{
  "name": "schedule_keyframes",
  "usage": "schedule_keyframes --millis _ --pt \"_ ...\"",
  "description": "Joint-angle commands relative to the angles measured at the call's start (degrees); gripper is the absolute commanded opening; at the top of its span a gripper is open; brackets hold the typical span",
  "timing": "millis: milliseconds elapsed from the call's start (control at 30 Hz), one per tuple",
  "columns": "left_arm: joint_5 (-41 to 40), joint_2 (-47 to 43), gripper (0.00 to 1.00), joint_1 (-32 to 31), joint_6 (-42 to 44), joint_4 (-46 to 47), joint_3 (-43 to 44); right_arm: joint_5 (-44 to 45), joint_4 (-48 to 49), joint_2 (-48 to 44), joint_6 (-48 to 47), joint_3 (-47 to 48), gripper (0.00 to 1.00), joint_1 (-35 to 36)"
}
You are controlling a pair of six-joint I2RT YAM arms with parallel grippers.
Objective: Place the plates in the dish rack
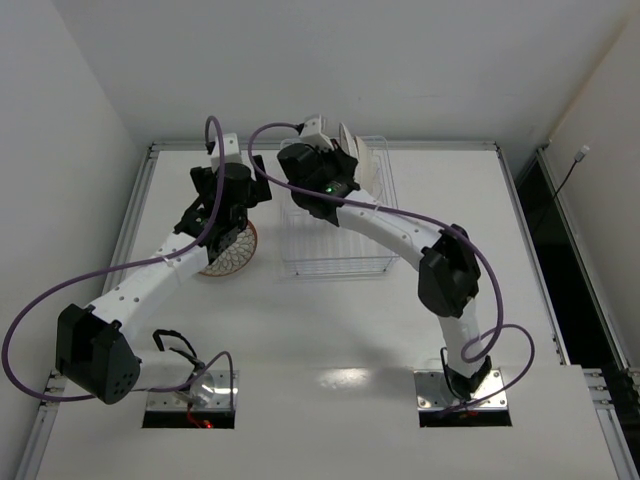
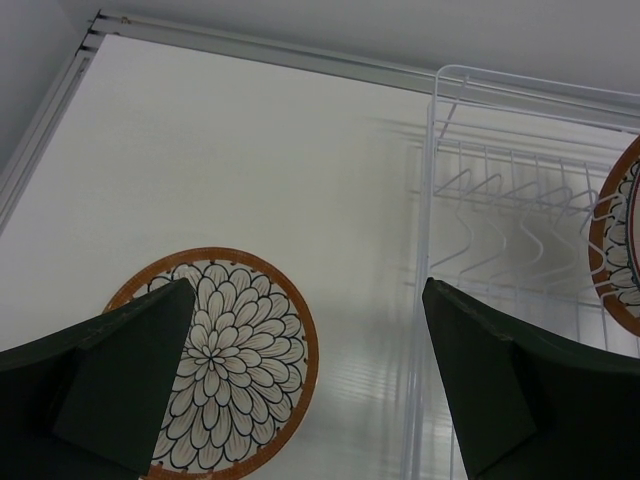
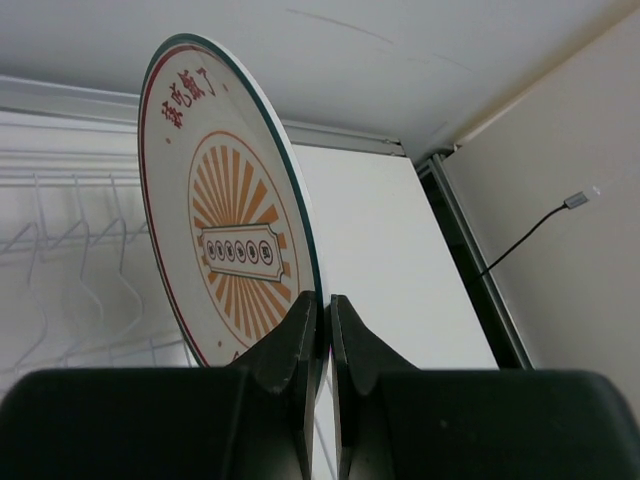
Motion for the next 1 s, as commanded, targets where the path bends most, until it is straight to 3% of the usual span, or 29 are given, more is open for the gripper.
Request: schedule_keyframes --millis 0,467,567,800,900,967 --pt "-1.48 -1.86 0.99 -0.44 0.55 1.11 0.81 0.48 1.89 1.75 0.65 2.80 0.00 -1.22" --pt "-2.00 -1.86 0.99 -0.44 0.55 1.11 0.81 -7.69 -9.53 7.73 12.34 6.59 0.00 -3.59" --pt "-2.00 -1.86 0.99 -0.44 0.55 1.11 0.81 -10.24 -12.16 8.26 14.89 7.11 0.15 -4.12" --pt "-2.00 -1.86 0.99 -0.44 0.55 0.58 0.81 -15.08 -16.21 5.98 19.72 7.11 0.24 -4.74" --pt "-2.00 -1.86 0.99 -0.44 0.55 0.58 0.81 -15.61 -17.87 4.66 21.13 7.11 0.35 -4.74" --pt "-2.53 -1.86 0.99 -0.44 0.55 0.58 0.81 -15.00 -18.67 2.47 22.45 7.11 0.38 -4.74"
